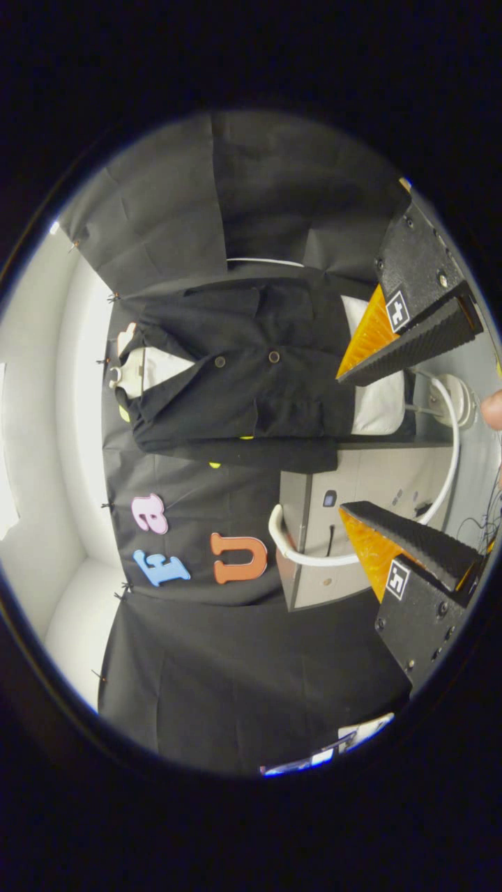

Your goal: Iron the clothes twice with a garment steamer, once on the left side and once on the right side.

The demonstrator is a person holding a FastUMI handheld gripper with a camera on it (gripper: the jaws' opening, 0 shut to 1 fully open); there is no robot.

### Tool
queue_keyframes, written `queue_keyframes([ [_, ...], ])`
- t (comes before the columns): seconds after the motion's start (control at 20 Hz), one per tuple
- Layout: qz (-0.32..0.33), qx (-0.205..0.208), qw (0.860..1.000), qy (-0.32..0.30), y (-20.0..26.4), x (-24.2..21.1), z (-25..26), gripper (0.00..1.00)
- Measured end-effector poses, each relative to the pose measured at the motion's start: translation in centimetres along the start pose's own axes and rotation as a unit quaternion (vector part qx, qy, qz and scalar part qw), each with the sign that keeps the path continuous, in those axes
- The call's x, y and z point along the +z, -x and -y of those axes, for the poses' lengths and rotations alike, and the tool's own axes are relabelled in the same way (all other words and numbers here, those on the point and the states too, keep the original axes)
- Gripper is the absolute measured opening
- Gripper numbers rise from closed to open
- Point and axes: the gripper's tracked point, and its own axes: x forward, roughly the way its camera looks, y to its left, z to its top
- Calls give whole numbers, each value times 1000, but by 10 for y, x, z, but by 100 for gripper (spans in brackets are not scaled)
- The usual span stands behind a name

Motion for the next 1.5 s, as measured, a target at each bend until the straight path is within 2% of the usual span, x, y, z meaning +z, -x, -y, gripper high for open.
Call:
queue_keyframes([
  [0.2,-8,41,999,-4,-31,25,-51,100],
  [0.35,-32,63,998,6,-74,35,-85,100],
  [0.55,-56,103,993,-3,-146,48,-133,100],
  [0.75,-112,131,985,-12,-233,48,-179,100],
  [0.85,-150,132,980,-16,-267,41,-196,100],
  [1.05,-180,146,972,-26,-331,40,-236,100],
  [1.3,-226,126,966,-26,-398,14,-264,99],
  [1.5,-266,104,958,-13,-443,-8,-282,89],
])
